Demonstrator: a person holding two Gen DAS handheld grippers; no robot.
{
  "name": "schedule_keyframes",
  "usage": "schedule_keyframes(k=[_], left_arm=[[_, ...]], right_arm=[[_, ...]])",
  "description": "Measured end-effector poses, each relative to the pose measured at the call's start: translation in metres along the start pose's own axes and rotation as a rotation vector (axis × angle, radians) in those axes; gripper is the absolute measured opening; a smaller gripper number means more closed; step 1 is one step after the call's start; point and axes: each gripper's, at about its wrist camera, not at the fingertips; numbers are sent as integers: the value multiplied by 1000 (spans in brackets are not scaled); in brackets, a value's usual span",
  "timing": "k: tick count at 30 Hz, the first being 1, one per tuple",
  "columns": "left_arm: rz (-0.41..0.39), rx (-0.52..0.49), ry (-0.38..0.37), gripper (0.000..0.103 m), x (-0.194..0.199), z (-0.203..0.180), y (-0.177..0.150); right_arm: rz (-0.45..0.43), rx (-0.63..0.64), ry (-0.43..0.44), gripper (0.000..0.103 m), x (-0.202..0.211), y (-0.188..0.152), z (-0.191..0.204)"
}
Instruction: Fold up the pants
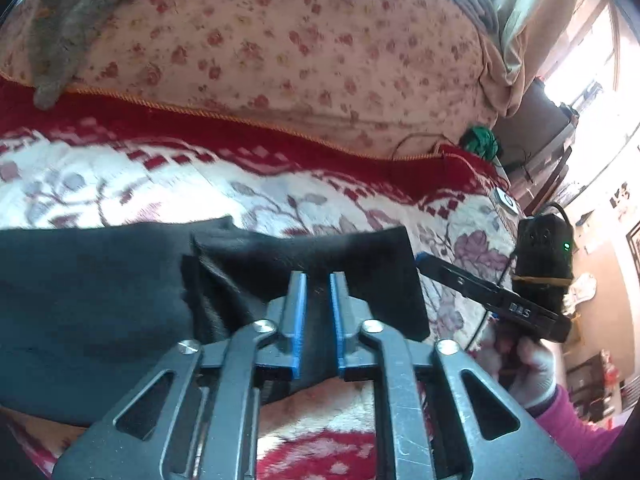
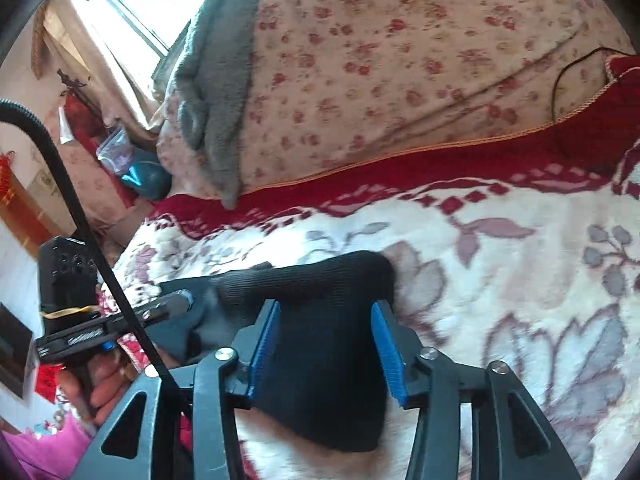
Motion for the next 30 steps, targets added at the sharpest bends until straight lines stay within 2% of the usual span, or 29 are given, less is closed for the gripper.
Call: schedule_keyframes(k=[1,3,6,7,9,11,17,21,24,30], left_arm=[[15,12,-19,16,-7,0,0],[32,26,-40,16,-22,-1,1],[56,64,47,16,-46,9,4],[60,90,55,16,-50,14,5],[61,147,30,16,-51,25,6],[49,160,23,16,-47,27,7],[11,104,78,16,-38,25,-2],[-10,53,123,16,-46,21,-8],[-27,27,158,16,-50,17,-10],[-37,-34,241,16,-51,4,-14]], right_arm=[[7,-10,-4,51,2,0,-9],[42,-47,8,52,-12,2,-22],[92,-122,72,52,-30,4,-37],[99,-140,103,52,-36,6,-40],[94,-147,117,42,-41,9,-42],[85,-157,115,35,-43,9,-44],[51,-284,94,34,-44,-1,-62],[27,-176,39,34,-44,-3,-51],[53,-194,37,36,-45,1,-53],[29,-162,-35,38,-25,0,-39]])
Point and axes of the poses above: each gripper's, at about its wrist camera, not at the fingertips, and x roughly against the way its jaws point, z to its left, y to its top, and after that the axes turned 4 degrees about -y, right-handed
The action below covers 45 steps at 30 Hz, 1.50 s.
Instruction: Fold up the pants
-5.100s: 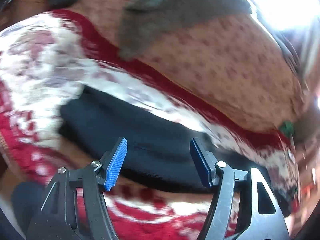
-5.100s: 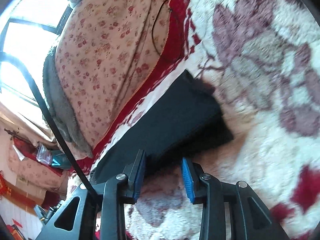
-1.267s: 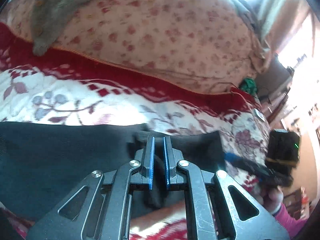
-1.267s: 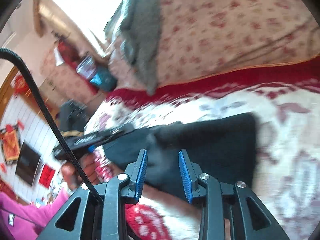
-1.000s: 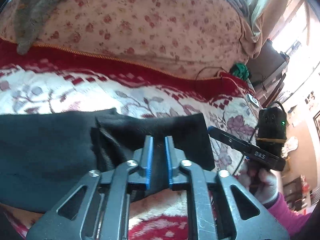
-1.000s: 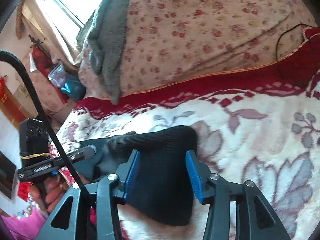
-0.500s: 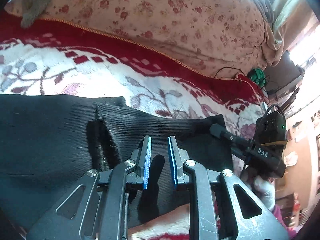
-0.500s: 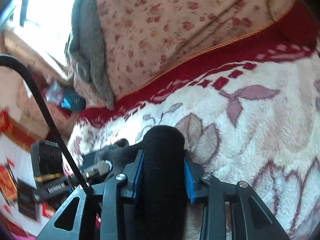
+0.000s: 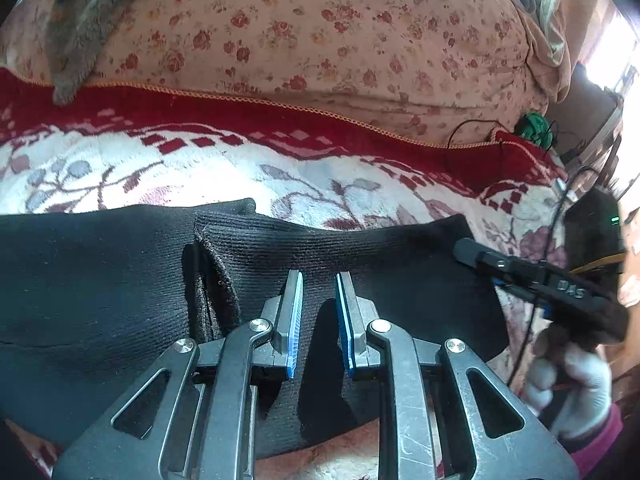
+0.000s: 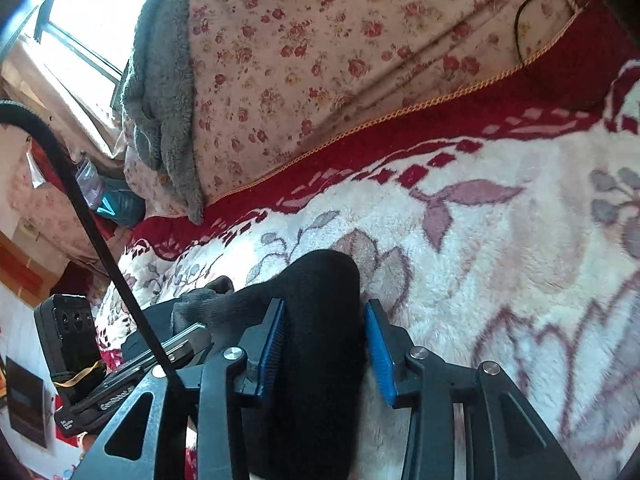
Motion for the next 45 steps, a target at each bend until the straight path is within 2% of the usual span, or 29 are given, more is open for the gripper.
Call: schedule_keyframes(k=[5,7,12,19,22,28,31,40,41,42,45], left_arm=[[2,-31,69,16,9,-9,-1],[5,-20,86,16,14,-6,-2],[3,-8,131,16,25,-1,-5],[-12,28,145,16,43,11,-11],[-15,82,127,16,54,24,-16],[-45,230,131,16,84,62,-26],[-59,277,132,26,96,75,-31],[-132,398,199,27,139,120,-53],[-143,421,204,35,144,127,-56],[-158,449,200,47,149,134,-60],[-200,523,192,59,161,151,-68]], right_arm=[[-29,45,-51,39,24,-3,12],[-48,56,-57,42,33,-3,17],[-44,88,-14,45,39,-6,34],[-6,143,7,45,30,-17,55],[-2,179,-5,49,29,-19,61],[20,215,30,51,19,-21,76],[48,233,50,51,7,-24,86],[125,351,118,52,-31,-38,135],[134,376,123,53,-36,-39,142],[143,393,128,53,-40,-39,147],[179,449,162,53,-57,-38,170]])
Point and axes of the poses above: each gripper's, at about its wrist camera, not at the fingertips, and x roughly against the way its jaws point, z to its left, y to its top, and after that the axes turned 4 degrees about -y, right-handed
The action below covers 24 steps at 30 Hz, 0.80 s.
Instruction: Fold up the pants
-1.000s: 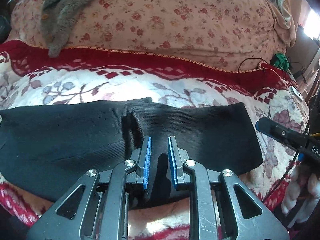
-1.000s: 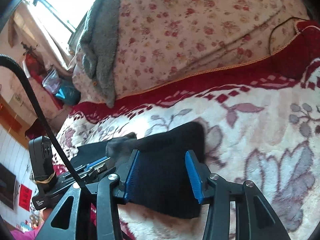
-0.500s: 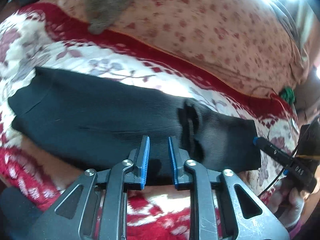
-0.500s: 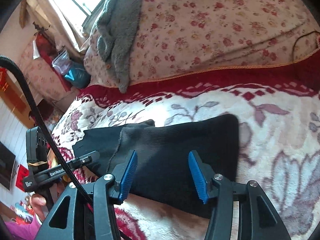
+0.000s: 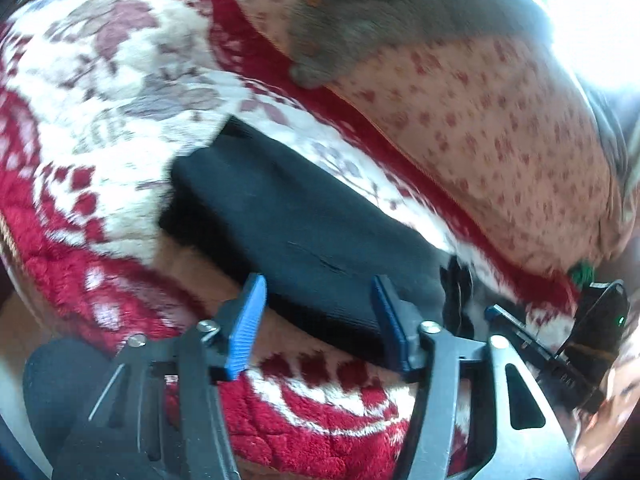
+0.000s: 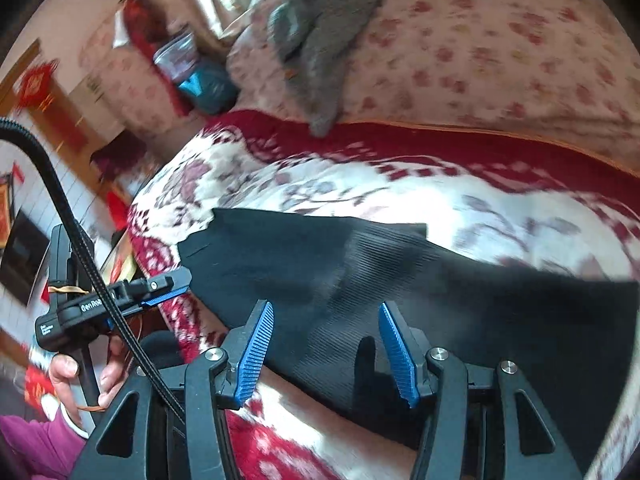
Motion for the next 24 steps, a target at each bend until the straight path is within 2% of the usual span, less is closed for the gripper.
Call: schedule_keyframes(k=[10,20,24], left_arm=[[-33,151,40,59,0,42,7],[-39,238,36,59,-21,63,13],[-41,253,26,61,-29,68,16]], right_arm=[[81,152,100,53,-72,55,63],[117,297,131,53,-150,97,122],[142,413,111,53,-180,107,145]])
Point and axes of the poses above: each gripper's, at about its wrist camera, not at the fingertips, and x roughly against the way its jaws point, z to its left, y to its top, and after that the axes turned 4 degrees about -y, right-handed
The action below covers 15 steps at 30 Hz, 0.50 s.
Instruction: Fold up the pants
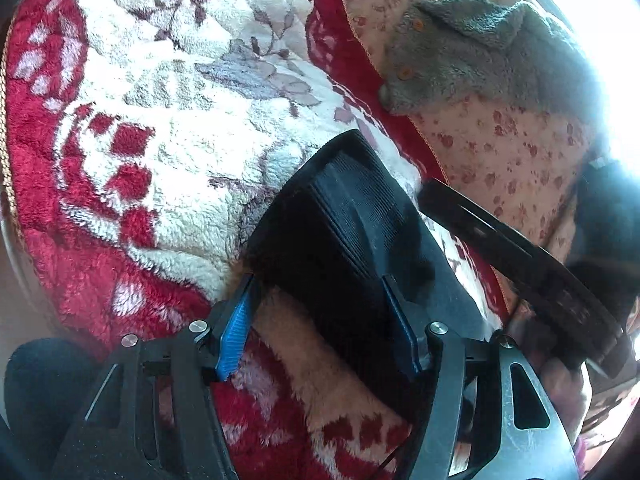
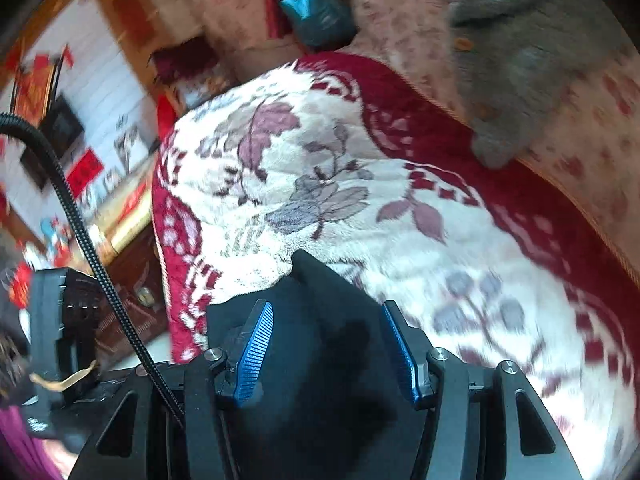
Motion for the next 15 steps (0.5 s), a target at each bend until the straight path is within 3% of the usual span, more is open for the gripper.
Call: schedule_keyframes(k=[7,9,11,13,15], left_arm=[[-26,-4,-22,64,-8,2,3],[-36,-19,-22,64,-9,1,2],[-56,-27,-30,64,-9,2,1],[-69,-43,-39,62,-10,2,1],[-73,-76,-48,31,-11,0,2]], right_arm=[[109,119,-33,53,-50,24,12],[136,159,-31,43,-61,26,16],[149,198,-56,24,-70,26,21],[152,222,-61,15,-75,25,24],[128,217,-51,11,-70,24,23]])
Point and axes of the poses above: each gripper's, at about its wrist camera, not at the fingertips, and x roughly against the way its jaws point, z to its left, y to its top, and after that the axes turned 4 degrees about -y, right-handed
